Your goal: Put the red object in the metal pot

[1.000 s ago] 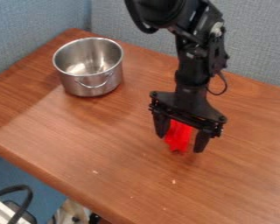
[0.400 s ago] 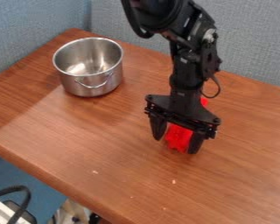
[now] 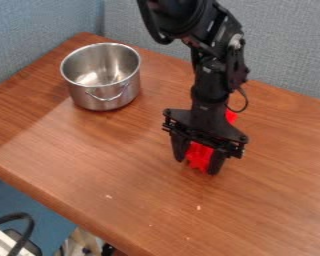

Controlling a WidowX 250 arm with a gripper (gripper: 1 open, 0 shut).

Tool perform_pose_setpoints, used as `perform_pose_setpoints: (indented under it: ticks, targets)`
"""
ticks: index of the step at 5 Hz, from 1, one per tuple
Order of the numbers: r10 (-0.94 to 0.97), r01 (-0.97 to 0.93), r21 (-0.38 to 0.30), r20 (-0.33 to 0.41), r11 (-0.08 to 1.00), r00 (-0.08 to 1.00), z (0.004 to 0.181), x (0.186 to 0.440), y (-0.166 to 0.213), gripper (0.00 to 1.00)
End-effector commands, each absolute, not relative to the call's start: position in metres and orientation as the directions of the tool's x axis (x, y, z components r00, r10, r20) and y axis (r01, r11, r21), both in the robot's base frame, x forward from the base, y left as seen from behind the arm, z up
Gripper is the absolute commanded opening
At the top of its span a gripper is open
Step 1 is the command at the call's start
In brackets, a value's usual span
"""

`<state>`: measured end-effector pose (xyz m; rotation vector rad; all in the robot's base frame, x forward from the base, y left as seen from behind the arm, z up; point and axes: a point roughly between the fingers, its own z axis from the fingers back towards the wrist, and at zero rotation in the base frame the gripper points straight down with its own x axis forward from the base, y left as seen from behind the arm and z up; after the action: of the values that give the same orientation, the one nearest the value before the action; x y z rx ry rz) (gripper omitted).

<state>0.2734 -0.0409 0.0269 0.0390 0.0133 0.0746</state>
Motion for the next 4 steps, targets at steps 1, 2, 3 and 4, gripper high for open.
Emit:
perform_pose_setpoints:
  ticks: [1, 2, 3, 4]
  targets:
    - [0.084, -0.084, 0.041, 0.004, 0.996, 0.996, 0.0353, 0.2803, -0.0367, 1.0]
    - [0.089, -0.089, 0.034, 0.004, 0.995, 0.996, 0.034, 0.2826, -0.035, 0.0]
    - [0.09, -0.089, 0.036, -0.006, 0.995, 0.996, 0.0349, 0.2829, -0.0344, 1.0]
    - [0.093, -0.093, 0.03, -0.009, 0.995, 0.996, 0.0339, 0.2846, -0.0332, 0.0]
